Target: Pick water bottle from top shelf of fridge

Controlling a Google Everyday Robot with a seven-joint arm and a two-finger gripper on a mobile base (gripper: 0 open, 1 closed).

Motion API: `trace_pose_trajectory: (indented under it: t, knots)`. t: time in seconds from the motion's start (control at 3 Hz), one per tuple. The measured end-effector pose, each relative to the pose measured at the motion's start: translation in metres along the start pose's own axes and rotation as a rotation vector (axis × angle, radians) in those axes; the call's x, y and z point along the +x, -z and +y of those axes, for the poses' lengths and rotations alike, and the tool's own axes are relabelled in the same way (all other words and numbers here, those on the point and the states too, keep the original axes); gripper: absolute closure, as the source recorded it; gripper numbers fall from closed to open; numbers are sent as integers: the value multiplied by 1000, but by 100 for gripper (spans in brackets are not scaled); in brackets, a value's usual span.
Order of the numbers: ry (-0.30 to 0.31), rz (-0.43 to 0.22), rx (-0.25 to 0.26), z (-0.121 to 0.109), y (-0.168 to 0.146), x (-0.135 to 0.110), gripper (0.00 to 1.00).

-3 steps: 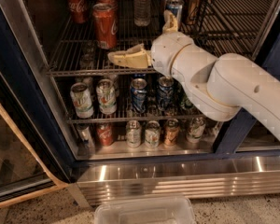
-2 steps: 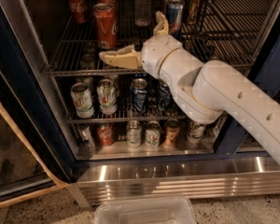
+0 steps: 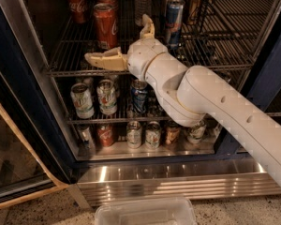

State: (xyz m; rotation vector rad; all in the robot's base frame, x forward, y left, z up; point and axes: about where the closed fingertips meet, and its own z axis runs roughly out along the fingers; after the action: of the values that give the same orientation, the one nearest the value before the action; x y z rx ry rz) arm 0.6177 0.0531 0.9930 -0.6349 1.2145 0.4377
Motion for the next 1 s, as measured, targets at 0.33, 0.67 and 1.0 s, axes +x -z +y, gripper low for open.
trace_pose_trajectory:
  t: [0.33, 0.67, 1.0]
  knots:
    - [-6, 3, 35, -4, 0, -1, 0]
    - [15, 22, 105, -16, 2, -13, 0]
    - [32, 63, 125, -23, 1, -29, 0]
